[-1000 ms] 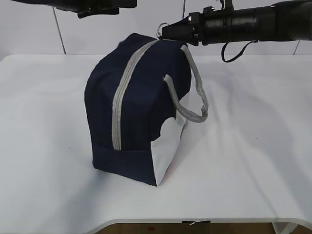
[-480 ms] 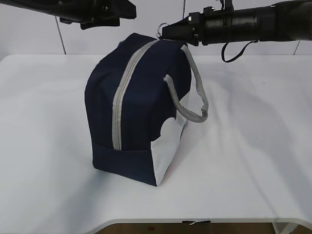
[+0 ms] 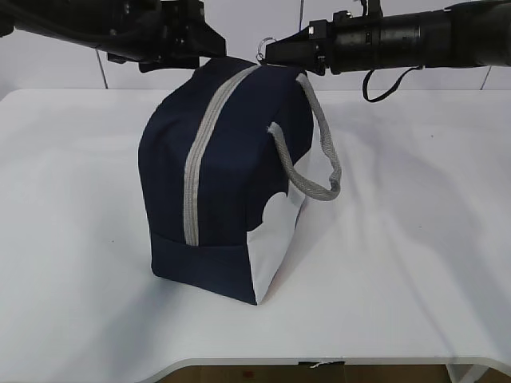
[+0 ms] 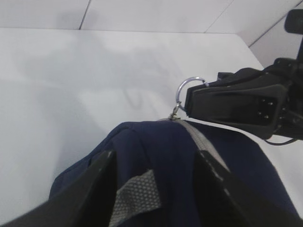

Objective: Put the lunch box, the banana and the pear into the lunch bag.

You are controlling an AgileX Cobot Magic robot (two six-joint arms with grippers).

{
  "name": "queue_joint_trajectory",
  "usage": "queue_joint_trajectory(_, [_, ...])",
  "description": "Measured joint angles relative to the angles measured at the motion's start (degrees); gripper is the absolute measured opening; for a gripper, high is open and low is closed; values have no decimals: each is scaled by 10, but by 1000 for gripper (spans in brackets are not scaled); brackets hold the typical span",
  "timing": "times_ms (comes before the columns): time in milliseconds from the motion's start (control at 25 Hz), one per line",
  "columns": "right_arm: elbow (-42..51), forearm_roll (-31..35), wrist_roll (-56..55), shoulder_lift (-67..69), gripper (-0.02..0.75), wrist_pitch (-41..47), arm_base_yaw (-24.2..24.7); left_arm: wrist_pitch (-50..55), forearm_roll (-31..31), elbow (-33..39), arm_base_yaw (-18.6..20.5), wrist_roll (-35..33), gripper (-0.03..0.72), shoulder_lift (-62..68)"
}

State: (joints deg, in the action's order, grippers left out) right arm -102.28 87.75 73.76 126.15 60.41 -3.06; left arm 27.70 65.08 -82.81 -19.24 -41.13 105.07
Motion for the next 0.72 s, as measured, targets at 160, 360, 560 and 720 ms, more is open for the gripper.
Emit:
queue_joint_trajectory(160, [0, 0, 0, 0, 6, 0, 0, 0, 5, -7, 0, 0, 394, 16])
queue_joint_trajectory(360, [0, 0, 0, 0, 6, 1, 0, 7, 7, -37, -4, 0, 393, 38])
queue_joint_trajectory(560, [0, -4, 0, 0, 6, 1, 0, 20, 9, -46, -7, 1, 336, 51])
queue_joint_trajectory(720, [0, -5, 0, 0, 6, 1, 0, 27, 17, -46, -7, 2, 305, 64])
